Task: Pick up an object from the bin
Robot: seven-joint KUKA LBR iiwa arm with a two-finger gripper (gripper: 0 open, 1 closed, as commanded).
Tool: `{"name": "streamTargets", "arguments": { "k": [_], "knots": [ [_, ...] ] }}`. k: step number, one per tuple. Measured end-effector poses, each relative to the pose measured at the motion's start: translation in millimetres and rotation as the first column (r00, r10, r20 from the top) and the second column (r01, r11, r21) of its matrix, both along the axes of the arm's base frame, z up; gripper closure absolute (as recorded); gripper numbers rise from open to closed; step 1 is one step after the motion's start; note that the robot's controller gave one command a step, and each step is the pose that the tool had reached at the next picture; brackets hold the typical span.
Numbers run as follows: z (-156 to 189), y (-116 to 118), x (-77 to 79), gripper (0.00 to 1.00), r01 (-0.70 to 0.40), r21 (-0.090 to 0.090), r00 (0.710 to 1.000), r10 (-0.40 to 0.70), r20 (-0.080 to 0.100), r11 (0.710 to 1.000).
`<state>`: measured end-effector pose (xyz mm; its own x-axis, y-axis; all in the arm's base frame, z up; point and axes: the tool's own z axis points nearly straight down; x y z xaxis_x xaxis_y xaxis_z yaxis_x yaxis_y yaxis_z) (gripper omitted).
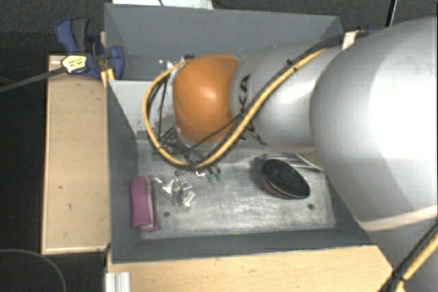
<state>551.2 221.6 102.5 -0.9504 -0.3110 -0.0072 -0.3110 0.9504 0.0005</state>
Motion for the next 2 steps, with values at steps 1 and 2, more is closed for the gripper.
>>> {"name": "streamTargets", "arguments": {
  "k": [1, 2],
  "knots": [
    [4.5, -10.8, -8.6, 0.00, 0.110, -0.004, 0.994, -0.110, -0.010, 0.994],
    [-32.3, -6.6, -8.2, 0.00, 0.180, -0.001, 0.984, -0.180, -0.007, 0.984]
  ]
}}
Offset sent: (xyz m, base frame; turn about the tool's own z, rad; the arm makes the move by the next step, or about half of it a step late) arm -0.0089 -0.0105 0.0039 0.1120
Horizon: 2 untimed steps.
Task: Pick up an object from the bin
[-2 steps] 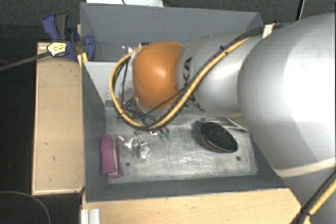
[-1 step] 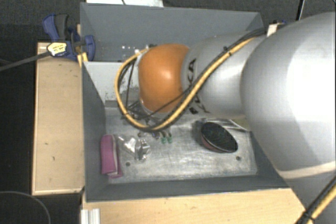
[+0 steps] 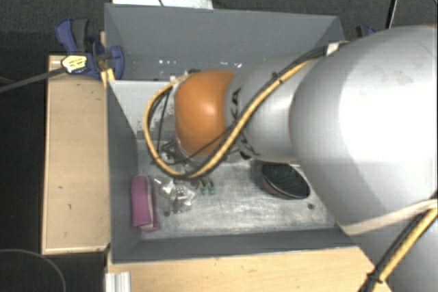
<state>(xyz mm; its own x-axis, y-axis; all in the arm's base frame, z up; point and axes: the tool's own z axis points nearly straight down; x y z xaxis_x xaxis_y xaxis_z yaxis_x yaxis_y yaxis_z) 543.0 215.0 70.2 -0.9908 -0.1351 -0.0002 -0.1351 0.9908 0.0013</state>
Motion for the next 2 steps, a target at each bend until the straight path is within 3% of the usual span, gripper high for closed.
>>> {"name": "streamTargets", "arguments": {
  "k": [1, 2],
  "knots": [
    [0.9, 0.2, 0.8, 0.00, 0.001, 0.001, 1.000, -0.001, 0.002, 1.000],
    [2.8, 0.7, 2.5, 1.00, 0.003, 0.002, 1.000, -0.003, 0.007, 1.000]
  ]
}}
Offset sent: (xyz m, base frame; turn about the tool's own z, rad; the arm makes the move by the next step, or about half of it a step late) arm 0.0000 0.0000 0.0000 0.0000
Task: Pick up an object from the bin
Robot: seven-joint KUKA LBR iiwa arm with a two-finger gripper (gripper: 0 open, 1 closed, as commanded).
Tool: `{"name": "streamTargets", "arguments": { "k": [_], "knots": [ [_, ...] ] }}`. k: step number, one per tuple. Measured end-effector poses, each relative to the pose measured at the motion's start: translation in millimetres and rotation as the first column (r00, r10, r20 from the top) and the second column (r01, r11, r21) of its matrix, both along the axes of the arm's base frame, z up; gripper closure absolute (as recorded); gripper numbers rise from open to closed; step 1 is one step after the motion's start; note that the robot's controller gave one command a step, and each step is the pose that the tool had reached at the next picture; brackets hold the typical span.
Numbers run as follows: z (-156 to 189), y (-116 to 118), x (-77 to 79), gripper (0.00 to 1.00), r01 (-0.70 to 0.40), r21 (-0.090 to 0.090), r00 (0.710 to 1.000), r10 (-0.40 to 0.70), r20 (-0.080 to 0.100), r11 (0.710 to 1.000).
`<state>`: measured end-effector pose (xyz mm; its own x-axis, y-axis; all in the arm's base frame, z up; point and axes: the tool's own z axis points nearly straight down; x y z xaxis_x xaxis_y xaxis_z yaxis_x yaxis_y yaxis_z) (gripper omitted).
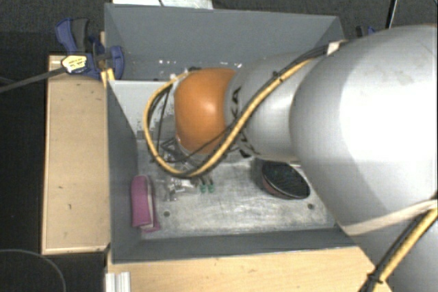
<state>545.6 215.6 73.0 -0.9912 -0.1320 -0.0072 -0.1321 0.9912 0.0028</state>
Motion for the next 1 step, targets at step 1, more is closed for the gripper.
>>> {"name": "streamTargets", "arguments": {
  "k": [1],
  "knots": [
    [108.1, 0.6, 2.7, 1.00, 0.001, 0.001, 1.000, -0.001, 0.003, 1.000]
  ]
}}
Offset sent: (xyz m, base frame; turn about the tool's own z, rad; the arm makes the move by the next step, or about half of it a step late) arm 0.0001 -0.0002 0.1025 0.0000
